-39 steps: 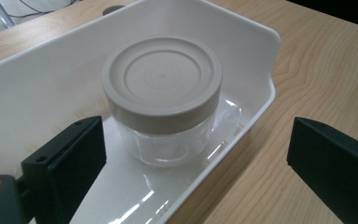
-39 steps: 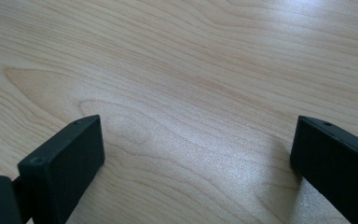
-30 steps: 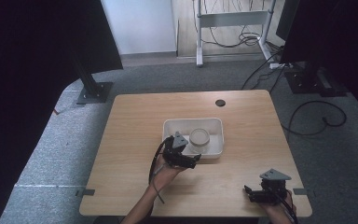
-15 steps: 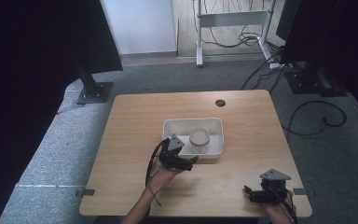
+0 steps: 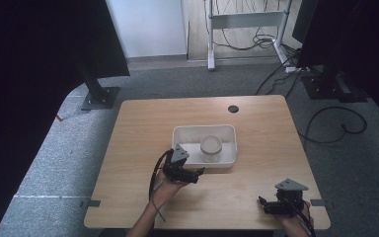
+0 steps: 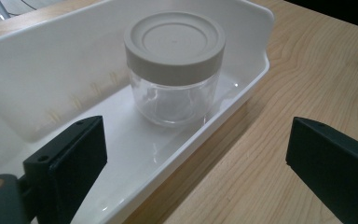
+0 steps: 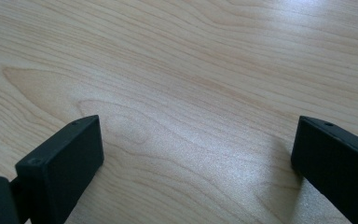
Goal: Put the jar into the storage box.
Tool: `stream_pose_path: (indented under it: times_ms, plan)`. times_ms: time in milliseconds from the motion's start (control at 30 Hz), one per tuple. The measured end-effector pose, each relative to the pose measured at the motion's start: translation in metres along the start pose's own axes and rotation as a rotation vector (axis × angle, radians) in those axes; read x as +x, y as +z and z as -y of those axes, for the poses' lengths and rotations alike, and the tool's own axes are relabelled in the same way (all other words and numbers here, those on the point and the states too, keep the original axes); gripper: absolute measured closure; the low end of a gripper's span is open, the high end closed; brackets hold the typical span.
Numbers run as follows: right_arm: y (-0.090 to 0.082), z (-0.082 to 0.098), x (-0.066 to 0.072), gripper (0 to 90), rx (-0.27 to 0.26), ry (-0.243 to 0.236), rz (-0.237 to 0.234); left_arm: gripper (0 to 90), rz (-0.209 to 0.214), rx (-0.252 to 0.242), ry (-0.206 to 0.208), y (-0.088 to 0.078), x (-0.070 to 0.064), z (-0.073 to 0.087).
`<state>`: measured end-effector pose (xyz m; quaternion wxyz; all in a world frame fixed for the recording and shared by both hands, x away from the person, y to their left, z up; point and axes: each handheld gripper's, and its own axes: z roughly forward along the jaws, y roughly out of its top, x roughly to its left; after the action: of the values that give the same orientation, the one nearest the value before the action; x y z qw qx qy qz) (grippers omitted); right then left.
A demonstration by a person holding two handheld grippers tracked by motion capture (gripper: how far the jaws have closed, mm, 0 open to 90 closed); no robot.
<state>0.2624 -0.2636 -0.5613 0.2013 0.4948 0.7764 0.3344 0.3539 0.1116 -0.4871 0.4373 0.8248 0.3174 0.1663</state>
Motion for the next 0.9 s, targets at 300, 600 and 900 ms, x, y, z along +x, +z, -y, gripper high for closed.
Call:
stream_pose_path:
  times_ms: [300, 600, 900]
  plan:
    - [0.000, 0.000, 0.000, 1.9, 0.000, 0.000, 0.000, 5.2, -0.002, -0.006, -0.002, -0.008, 0.005, 0.010]
    - [0.000, 0.000, 0.000, 1.9, 0.000, 0.000, 0.000, 5.3, -0.005, -0.016, 0.002, -0.016, 0.008, 0.018]
    - [0.000, 0.000, 0.000, 1.9, 0.000, 0.000, 0.000, 5.4, -0.010, -0.025, -0.001, -0.023, 0.012, 0.029]
